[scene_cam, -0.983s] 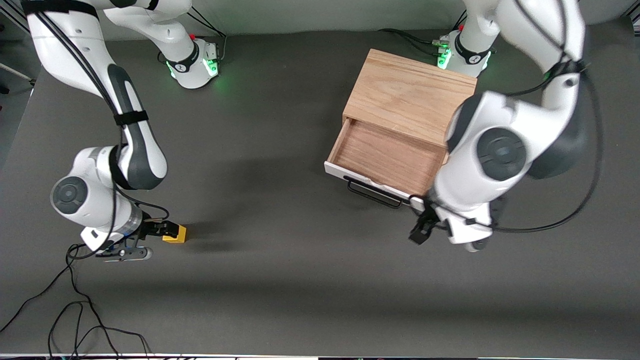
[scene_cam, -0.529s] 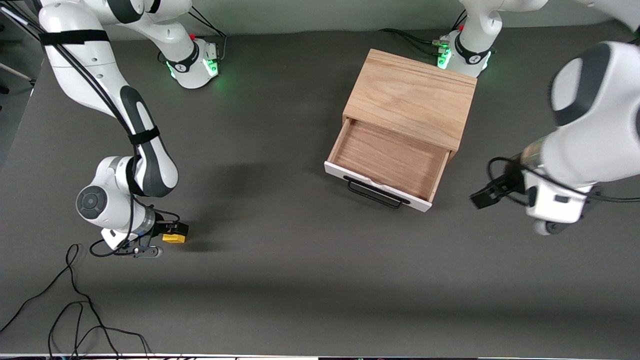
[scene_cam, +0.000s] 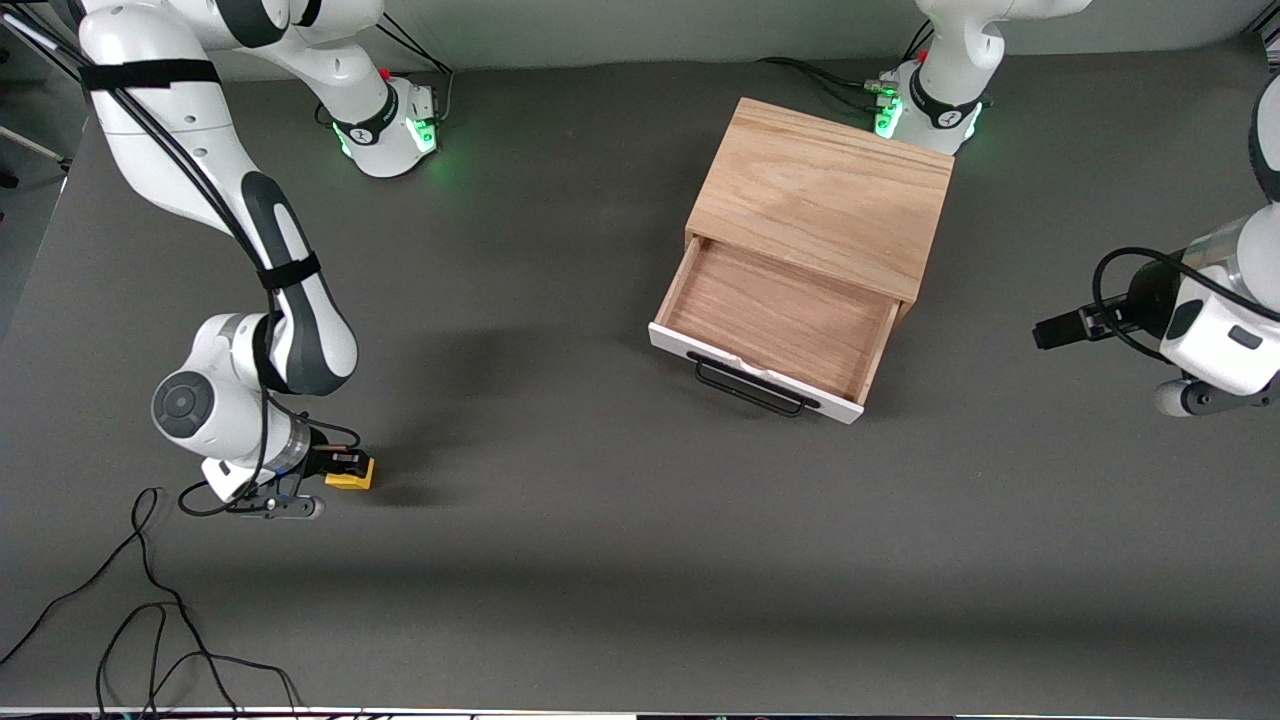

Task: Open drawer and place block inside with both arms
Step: 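Grasp the yellow cube with the right gripper and lift it, then carry the yellow cube with the right gripper over the open drawer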

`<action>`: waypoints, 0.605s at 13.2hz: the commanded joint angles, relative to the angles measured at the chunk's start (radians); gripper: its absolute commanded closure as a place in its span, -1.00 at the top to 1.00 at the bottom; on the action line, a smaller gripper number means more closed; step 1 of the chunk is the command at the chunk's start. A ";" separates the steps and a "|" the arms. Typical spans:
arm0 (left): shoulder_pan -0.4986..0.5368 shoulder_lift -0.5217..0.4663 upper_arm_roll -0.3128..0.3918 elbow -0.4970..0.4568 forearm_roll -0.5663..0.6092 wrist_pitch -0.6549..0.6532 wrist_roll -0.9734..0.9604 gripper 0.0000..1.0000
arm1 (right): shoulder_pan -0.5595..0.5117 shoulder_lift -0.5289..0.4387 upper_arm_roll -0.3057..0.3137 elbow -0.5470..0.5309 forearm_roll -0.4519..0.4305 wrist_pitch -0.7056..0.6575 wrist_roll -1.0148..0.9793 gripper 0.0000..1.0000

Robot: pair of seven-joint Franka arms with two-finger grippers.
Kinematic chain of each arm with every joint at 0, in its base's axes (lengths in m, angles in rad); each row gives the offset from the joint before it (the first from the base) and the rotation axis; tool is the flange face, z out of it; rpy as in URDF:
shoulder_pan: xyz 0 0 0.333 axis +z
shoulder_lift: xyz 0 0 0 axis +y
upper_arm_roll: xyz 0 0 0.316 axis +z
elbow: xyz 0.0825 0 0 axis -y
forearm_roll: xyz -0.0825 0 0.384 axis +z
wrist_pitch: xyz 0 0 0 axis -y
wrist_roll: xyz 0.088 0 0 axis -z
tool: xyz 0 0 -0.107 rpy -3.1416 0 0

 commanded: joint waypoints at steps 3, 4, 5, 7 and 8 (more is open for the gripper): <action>0.017 -0.037 -0.003 -0.046 0.051 -0.008 0.077 1.00 | 0.084 -0.022 0.008 0.369 0.046 -0.467 0.238 -0.74; 0.018 -0.037 -0.001 -0.055 0.054 0.002 0.085 1.00 | 0.098 -0.022 0.042 0.441 0.111 -0.547 0.317 -0.74; 0.020 -0.040 -0.001 -0.062 0.056 0.020 0.104 1.00 | 0.110 -0.024 0.083 0.499 0.139 -0.591 0.397 -0.73; 0.034 -0.078 -0.001 -0.109 0.056 0.042 0.192 1.00 | 0.127 -0.024 0.195 0.600 0.140 -0.638 0.563 -0.73; 0.055 -0.113 -0.003 -0.161 0.054 0.088 0.197 1.00 | 0.129 -0.024 0.273 0.637 0.132 -0.639 0.667 -0.73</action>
